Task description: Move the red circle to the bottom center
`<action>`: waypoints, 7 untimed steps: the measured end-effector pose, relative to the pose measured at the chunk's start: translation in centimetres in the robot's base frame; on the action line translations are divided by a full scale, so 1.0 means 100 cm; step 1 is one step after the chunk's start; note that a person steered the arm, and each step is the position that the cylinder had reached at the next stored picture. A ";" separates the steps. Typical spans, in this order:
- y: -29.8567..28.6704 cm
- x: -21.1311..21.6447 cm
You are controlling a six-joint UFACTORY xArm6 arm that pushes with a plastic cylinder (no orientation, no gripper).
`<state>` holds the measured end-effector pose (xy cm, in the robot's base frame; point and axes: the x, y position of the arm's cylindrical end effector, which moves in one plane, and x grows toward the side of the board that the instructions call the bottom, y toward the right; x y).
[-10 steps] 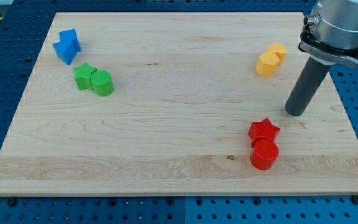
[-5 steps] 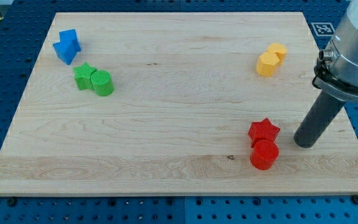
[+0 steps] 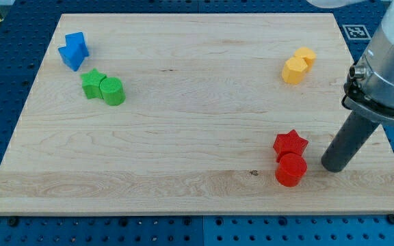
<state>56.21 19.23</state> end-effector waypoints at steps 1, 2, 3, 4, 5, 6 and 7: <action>-0.003 0.006; -0.005 0.008; -0.005 0.007; -0.009 0.007; -0.018 0.007; -0.031 0.007; -0.041 0.007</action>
<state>56.90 15.16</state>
